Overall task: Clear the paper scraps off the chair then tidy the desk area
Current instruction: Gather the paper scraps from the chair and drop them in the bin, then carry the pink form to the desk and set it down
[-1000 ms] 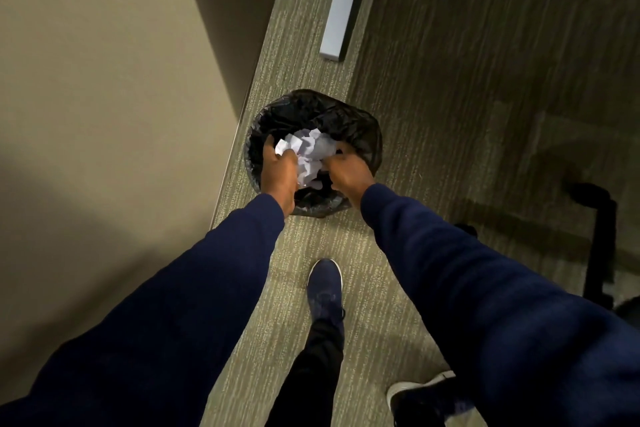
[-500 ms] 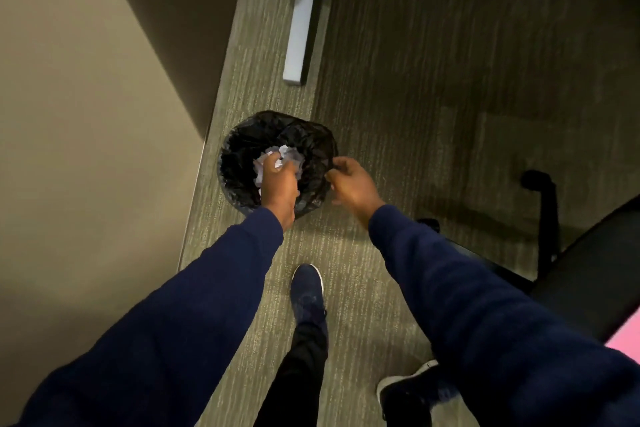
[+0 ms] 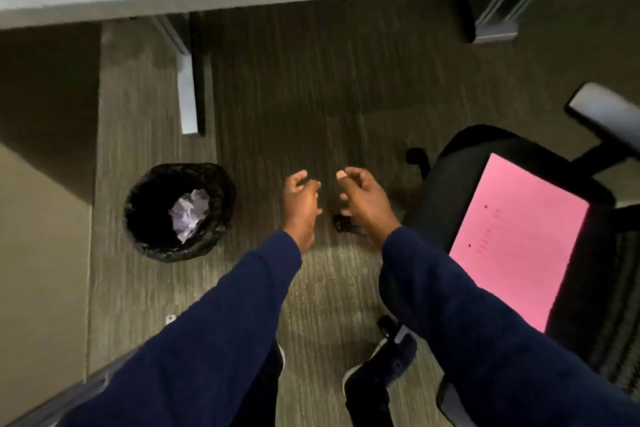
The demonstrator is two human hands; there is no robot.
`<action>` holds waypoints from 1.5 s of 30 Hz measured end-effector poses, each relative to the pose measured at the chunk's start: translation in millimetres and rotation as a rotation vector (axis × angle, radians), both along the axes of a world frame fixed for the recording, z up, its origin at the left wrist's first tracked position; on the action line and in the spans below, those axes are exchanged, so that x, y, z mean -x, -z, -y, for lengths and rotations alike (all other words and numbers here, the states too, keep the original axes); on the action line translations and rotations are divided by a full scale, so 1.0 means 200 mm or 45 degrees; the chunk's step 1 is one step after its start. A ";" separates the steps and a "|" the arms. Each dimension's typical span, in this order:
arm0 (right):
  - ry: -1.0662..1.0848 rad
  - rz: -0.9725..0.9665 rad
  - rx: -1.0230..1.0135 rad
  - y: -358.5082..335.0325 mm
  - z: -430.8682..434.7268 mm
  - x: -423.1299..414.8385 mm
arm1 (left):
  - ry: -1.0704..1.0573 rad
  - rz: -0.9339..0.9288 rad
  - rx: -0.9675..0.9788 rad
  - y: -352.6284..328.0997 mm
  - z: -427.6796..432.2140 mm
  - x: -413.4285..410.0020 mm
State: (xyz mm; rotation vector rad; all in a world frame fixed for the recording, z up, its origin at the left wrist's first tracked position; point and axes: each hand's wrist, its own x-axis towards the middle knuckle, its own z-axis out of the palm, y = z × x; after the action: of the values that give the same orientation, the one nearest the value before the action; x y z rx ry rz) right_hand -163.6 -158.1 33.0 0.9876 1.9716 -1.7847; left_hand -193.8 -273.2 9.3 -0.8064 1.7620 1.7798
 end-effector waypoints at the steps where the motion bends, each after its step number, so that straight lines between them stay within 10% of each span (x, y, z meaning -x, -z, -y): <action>1: 0.037 -0.006 -0.007 -0.02 -0.10 -0.06 | 0.041 -0.001 -0.011 -0.02 -0.11 -0.04; 14: 0.488 0.096 -0.187 -0.01 -1.12 -0.86 | 0.473 0.020 0.024 0.02 -1.18 -0.60; 27: 0.701 0.417 -0.351 0.30 -1.40 -1.41 | 0.908 -0.042 0.661 0.20 -1.38 -0.80; 45: 0.962 0.485 -0.270 0.02 -1.43 -1.31 | 0.913 -0.127 0.282 -0.19 -1.32 -0.68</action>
State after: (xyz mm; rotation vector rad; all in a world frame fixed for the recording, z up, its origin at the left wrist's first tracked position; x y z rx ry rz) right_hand 98.3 128.4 28.6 2.1766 1.6714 -1.5227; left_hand -56.9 -10.0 48.1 -0.1116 1.9960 1.1738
